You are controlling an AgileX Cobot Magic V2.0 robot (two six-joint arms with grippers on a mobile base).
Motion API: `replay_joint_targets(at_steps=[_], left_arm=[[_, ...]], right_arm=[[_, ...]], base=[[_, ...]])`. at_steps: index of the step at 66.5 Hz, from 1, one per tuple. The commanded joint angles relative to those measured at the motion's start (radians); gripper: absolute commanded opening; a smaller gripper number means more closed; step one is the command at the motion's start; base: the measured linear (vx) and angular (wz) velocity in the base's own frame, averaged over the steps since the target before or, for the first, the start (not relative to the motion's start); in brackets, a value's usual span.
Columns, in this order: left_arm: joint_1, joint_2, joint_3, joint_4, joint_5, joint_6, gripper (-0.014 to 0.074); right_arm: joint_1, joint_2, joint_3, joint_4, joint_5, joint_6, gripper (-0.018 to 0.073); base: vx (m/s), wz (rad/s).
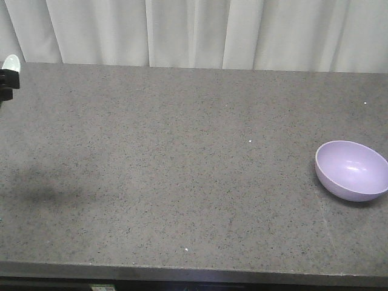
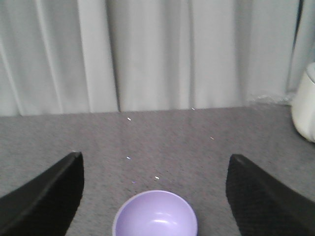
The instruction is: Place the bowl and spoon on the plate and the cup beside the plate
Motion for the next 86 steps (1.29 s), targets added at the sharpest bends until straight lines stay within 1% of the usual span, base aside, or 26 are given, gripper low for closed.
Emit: replay_joint_targets(at_steps=[1, 3, 6, 16, 20, 22, 27, 30, 39, 40, 43, 50, 55, 60, 64, 86], left_arm=[[-0.005, -0.049, -0.022, -0.02, -0.055, -0.005, -0.0007], [-0.005, -0.051, -0.022, -0.02, -0.054, -0.005, -0.0007], [-0.005, -0.055, -0.022, -0.02, -0.054, -0.005, -0.0007], [-0.005, -0.056, -0.022, -0.02, -0.045, -0.005, -0.0006], [-0.005, -0.056, -0.022, -0.02, -0.045, -0.005, -0.0007], [-0.005, -0.056, -0.022, -0.02, -0.045, -0.005, -0.0007], [-0.005, -0.056, -0.022, -0.02, -0.045, -0.005, -0.0007], [-0.005, -0.056, -0.022, -0.019, -0.043, -0.005, -0.0007], [-0.005, -0.056, -0.022, -0.019, -0.043, -0.005, -0.0007], [-0.005, -0.056, -0.022, -0.019, -0.043, -0.005, -0.0007], [-0.005, -0.056, -0.022, -0.019, -0.043, -0.005, -0.0007], [-0.005, -0.056, -0.022, -0.018, -0.043, -0.005, -0.0007], [-0.005, -0.056, -0.022, -0.018, -0.042, -0.005, -0.0007], [-0.005, -0.056, -0.022, -0.018, -0.042, -0.005, -0.0007], [-0.005, -0.056, -0.022, -0.018, -0.042, -0.005, -0.0007], [-0.005, -0.056, -0.022, -0.018, -0.039, -0.005, -0.0007]], right_arm=[[-0.005, 0.119, -0.096, -0.158, 0.04, 0.064, 0.0582], [-0.005, 0.156, -0.114, -0.192, 0.064, 0.08, 0.0582], [-0.005, 0.204, -0.128, -0.217, 0.083, 0.09, 0.0582], [-0.008, 0.361, -0.133, -0.238, 0.093, 0.097, 0.0582], [-0.038, 0.423, -0.133, -0.229, 0.085, 0.106, 0.0582], [-0.065, 0.455, -0.133, -0.219, 0.075, 0.105, 0.0582], [-0.134, 0.518, -0.136, -0.14, 0.062, 0.059, 0.0582], [-0.177, 0.546, -0.137, -0.064, 0.059, 0.001, 0.0582], [-0.282, 0.635, -0.137, 0.28, 0.053, -0.244, 0.0582], [-0.293, 0.643, -0.137, 0.305, 0.054, -0.263, 0.0582], [-0.329, 0.667, -0.137, 0.369, 0.056, -0.306, 0.0582], [-0.4, 0.723, -0.137, 0.479, 0.076, -0.393, 0.0582], [-0.417, 0.758, -0.137, 0.563, 0.09, -0.477, 0.0582], [-0.422, 0.789, -0.137, 0.626, 0.089, -0.535, 0.0582], [-0.422, 0.814, -0.137, 0.657, 0.089, -0.555, 0.0582], [-0.421, 0.945, -0.137, 0.693, 0.093, -0.617, 0.0582]], base=[[0.0, 0.0], [0.0, 0.0], [0.0, 0.0], [0.0, 0.0], [0.0, 0.0], [0.0, 0.0], [0.0, 0.0], [0.0, 0.0], [0.0, 0.0], [0.0, 0.0], [0.0, 0.0], [0.0, 0.0], [0.0, 0.0], [0.0, 0.0], [0.0, 0.0], [0.0, 0.0]])
